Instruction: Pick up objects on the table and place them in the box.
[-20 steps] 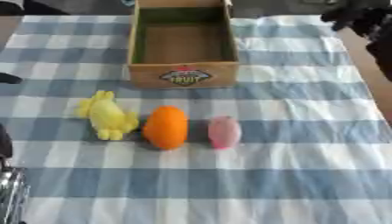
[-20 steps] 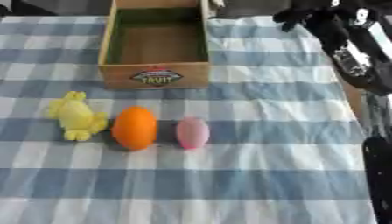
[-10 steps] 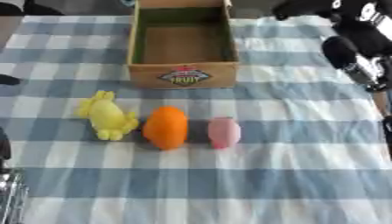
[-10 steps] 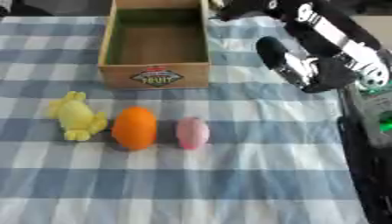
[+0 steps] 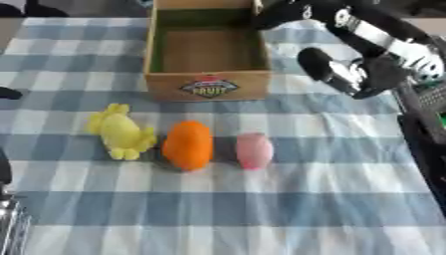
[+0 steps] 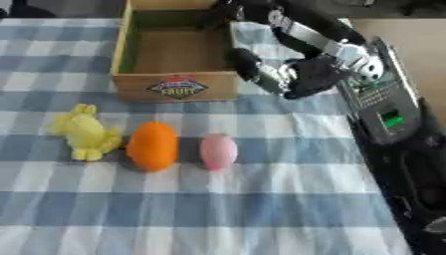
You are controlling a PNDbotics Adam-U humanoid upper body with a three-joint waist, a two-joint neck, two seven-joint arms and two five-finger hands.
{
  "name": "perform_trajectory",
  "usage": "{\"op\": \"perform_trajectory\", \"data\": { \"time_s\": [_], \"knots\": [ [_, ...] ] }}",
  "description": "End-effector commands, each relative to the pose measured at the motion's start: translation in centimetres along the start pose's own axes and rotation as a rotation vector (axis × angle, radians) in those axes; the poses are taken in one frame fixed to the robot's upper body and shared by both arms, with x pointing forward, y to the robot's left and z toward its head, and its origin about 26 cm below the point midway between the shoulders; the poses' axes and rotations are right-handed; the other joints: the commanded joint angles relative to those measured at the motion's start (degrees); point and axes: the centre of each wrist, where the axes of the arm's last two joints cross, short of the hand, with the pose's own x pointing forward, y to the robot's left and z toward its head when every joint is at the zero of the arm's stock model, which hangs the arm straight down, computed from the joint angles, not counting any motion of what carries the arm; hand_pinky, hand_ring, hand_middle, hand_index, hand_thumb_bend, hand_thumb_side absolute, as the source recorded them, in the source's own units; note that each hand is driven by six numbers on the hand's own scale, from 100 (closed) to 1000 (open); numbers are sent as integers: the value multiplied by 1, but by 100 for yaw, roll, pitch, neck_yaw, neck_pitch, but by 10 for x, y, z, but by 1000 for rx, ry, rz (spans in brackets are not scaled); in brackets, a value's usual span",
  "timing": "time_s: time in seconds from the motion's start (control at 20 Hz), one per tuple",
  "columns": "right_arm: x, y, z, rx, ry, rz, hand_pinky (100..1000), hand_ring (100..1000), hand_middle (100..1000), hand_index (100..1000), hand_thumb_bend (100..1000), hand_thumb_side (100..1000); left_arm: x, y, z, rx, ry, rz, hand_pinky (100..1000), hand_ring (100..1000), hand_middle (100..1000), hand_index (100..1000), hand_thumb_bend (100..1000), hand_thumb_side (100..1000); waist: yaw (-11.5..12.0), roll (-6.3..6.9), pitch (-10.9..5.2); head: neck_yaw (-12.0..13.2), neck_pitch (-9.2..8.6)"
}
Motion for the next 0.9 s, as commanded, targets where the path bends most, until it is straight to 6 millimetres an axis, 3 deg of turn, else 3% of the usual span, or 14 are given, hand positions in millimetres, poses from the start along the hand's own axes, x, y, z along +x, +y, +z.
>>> {"op": "perform_trajectory", "data": {
  "time_s": [0.05,0.45,0.65,0.9],
  "knots": [
    [-9,-2,-1,385,-215,241,905,889,765,909,100,885,5,0,-3,-11,-21,10,447,709,670,786,100,786,11,4,-122,-26,-32],
    [-27,28,-10,526,-164,158,987,935,777,961,295,583,5,-1,-3,-19,-20,14,447,711,671,786,100,787,53,-4,-102,-46,-47],
    [-31,34,-9,577,-157,170,996,951,808,985,308,513,6,-2,-3,-22,-19,14,447,712,672,786,100,787,55,-13,-85,-48,-51],
    [-34,40,-5,642,-146,180,1000,963,826,1000,329,506,6,-2,-4,-28,-21,14,447,713,672,783,100,788,58,-28,-66,-45,-56]
  ]
}}
